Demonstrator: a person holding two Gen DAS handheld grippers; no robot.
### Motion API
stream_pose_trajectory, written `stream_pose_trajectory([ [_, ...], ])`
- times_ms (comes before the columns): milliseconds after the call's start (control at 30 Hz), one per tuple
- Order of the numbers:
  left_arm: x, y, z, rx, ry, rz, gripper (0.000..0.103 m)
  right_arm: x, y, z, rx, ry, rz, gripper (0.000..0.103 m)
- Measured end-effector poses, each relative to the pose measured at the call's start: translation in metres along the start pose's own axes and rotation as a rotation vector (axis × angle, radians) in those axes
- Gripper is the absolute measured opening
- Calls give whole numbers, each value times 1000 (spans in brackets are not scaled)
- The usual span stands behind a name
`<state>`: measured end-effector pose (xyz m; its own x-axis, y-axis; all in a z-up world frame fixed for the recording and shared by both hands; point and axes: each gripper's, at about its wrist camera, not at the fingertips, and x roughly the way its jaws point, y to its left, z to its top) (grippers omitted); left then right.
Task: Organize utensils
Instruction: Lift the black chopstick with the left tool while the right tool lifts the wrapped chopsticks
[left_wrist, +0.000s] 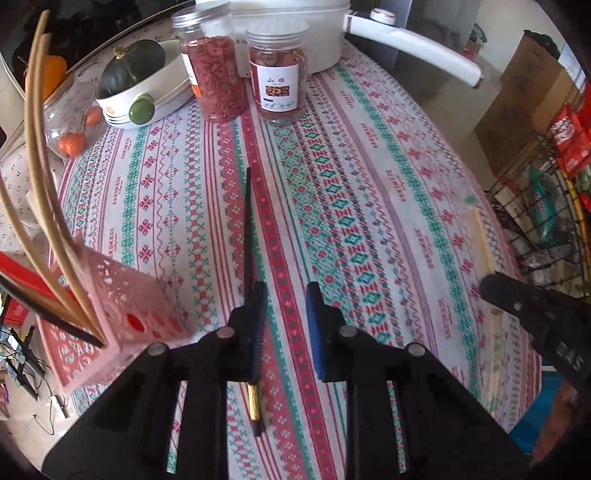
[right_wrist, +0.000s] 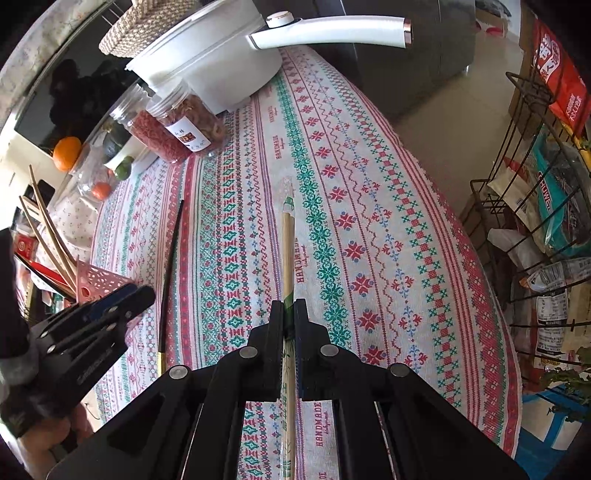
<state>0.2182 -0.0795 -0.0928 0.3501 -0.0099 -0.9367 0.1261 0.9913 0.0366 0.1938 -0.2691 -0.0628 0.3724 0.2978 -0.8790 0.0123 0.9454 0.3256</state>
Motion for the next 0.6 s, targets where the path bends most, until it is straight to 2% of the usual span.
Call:
stream_pose_trajectory([
  [133, 23, 4, 15, 4, 36, 78, 15, 1, -3, 7, -2, -5, 16, 5],
  [300, 45, 13, 19, 3, 89, 125, 11, 7, -12, 12, 13, 5, 8, 5],
  [400, 58, 15, 17, 10, 118, 125, 10, 9, -16, 12, 19, 9, 3, 5],
  [600, 59, 23, 15, -2, 106, 73, 7, 6, -16, 11, 26, -5, 2, 5],
])
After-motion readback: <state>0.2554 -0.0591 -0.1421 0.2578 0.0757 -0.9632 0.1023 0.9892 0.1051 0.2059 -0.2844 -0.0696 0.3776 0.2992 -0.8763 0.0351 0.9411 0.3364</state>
